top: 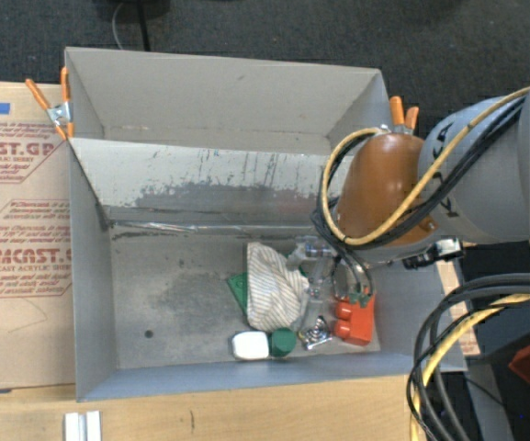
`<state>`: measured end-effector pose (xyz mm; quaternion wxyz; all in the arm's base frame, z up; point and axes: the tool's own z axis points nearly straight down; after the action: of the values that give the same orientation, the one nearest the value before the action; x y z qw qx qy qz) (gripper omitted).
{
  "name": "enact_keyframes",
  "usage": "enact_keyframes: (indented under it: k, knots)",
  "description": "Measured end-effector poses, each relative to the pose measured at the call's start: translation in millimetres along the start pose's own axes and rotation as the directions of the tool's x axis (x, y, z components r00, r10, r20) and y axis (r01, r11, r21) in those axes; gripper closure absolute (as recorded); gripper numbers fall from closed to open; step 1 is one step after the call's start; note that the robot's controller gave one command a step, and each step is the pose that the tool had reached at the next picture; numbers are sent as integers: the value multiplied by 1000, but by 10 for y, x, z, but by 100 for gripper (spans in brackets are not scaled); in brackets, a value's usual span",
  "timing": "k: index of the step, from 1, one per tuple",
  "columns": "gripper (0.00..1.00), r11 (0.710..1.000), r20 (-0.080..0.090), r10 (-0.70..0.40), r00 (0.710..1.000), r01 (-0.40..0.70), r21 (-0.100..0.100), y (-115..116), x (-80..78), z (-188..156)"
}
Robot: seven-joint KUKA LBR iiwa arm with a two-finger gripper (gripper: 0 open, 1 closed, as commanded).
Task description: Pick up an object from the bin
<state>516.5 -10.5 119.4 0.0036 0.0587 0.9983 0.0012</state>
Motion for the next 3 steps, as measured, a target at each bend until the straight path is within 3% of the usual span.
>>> enact_keyframes:
  k: [1,2,3]
  knots:
    - [100,1000,0,0,1000,0,0,0,0,0]
    - [0,1000,0,0,1000,0,0,0,0,0]
    - [0,1000,0,0,1000,0,0,1,0,0]
